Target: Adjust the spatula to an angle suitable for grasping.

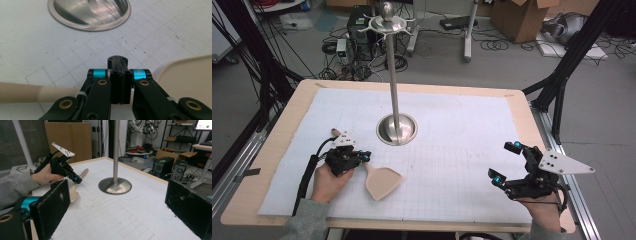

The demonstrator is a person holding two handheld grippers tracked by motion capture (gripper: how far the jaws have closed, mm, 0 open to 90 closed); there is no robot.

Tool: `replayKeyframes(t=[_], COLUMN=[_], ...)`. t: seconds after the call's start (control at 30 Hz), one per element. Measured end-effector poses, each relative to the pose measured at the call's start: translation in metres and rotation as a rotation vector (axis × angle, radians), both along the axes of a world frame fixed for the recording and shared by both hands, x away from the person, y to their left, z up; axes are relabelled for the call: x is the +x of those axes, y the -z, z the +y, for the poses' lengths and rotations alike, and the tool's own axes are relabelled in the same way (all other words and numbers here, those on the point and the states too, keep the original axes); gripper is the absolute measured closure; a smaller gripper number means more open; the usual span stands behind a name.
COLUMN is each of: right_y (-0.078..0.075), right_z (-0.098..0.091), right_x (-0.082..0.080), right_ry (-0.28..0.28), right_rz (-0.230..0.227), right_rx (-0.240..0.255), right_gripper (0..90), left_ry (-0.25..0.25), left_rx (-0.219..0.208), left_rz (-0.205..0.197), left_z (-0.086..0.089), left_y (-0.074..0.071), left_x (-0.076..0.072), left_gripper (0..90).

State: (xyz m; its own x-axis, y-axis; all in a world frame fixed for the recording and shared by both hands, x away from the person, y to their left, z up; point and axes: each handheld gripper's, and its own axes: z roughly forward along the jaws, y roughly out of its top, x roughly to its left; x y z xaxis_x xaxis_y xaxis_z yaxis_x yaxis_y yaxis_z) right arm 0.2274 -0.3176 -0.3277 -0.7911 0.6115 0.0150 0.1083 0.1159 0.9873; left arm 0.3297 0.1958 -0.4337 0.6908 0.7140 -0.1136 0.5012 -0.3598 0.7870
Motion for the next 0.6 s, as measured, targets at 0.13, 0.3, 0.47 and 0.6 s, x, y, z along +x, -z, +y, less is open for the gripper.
replayKeyframes(t=[0.13, 0.3, 0.47, 0.6], right_y=[-0.0003, 0.0, 0.0008, 0.0002], right_z=[-0.0027, -0.002, -0.0001, -0.0019], right_x=[-0.0008, -0.0006, 0.0007, -0.0004], right_ry=[0.009, 0.004, -0.006, 0.004], right_rz=[0.001, 0.004, 0.008, 0.001], right_rx=[0.011, 0.004, -0.004, 0.007], right_gripper=[5.3, 5.3, 5.3, 5.3], left_ry=[0.003, 0.007, 0.016, 0.02], left_rx=[0.006, 0.024, 0.03, 0.043], left_rz=[0.007, 0.019, 0.026, 0.031], left_z=[-0.0022, -0.0056, -0.0066, -0.007], left_y=[0.0008, 0.0039, 0.0053, 0.006], left_x=[0.0003, 0.0015, 0.002, 0.002], left_gripper=[89.4, 89.4, 89.4, 89.4])
